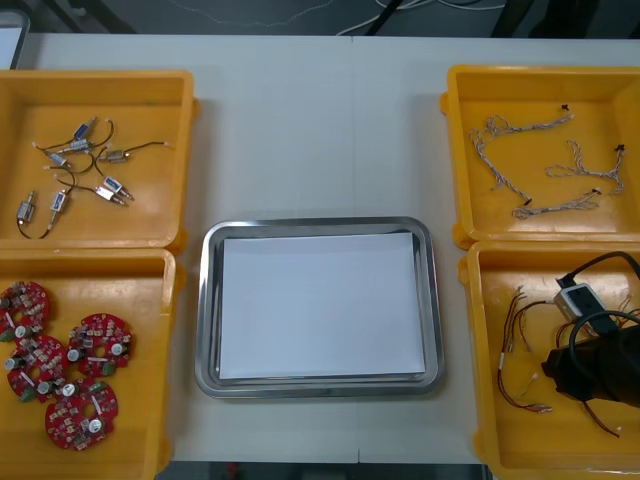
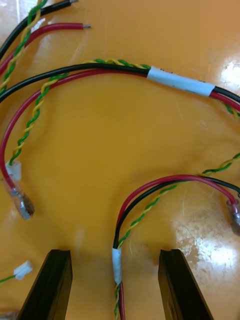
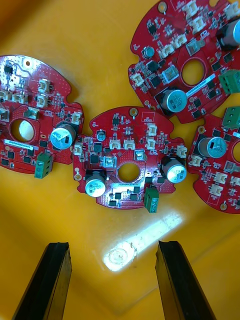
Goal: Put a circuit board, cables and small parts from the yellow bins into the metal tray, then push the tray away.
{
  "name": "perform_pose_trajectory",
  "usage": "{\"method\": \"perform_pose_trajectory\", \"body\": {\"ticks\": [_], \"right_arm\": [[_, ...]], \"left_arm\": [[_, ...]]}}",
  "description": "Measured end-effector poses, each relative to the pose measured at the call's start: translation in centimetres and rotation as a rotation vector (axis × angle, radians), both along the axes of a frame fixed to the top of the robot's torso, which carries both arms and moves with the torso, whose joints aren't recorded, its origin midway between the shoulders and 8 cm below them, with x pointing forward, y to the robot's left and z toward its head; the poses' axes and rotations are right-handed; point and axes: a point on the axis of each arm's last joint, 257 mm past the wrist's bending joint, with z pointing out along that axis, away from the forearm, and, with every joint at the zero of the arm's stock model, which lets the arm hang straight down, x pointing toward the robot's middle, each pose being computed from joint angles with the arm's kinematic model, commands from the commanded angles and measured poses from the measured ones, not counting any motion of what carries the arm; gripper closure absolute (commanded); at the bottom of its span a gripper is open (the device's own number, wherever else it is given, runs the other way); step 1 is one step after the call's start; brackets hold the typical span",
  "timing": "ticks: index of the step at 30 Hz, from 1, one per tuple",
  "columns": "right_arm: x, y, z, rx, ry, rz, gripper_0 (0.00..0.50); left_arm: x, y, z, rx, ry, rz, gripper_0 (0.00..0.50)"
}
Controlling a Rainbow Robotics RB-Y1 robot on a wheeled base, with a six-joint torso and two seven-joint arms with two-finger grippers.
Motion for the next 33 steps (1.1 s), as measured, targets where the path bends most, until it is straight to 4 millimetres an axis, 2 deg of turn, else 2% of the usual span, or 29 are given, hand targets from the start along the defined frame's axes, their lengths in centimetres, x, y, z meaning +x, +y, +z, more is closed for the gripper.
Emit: {"method": "perform_pose_trajectory", "body": {"ticks": [8,10,12,14,15,28,33], "right_arm": [[0.6,-0.1,-0.4,0.004,-0.023,-0.006,0.0],[0.6,-0.1,-0.3,0.004,-0.024,-0.006,0.114],[0.7,-0.1,-0.3,0.005,-0.027,-0.006,0.39],[0.7,-0.1,-0.3,0.005,-0.029,-0.006,0.469],[0.7,-0.1,-0.3,0.005,-0.029,-0.006,0.493],[0.7,0.0,-0.1,0.003,-0.027,-0.002,0.5],[-1.0,0.7,0.7,-0.017,0.031,0.025,0.5]], "left_arm": [[-0.1,-0.6,-1.4,0.011,0.008,-0.017,0.0],[-0.3,-0.6,-2.1,0.011,0.013,-0.015,0.0],[-0.3,-0.4,-3.0,0.017,0.017,-0.008,0.0],[-0.4,0.0,-3.8,0.035,0.023,-0.006,0.0],[-0.5,0.1,-4.1,0.042,0.027,-0.007,0.0],[-0.9,-0.2,-5.1,0.054,0.045,-0.021,0.0],[-0.6,-0.8,-5.4,0.053,0.046,-0.037,0.0]]}}
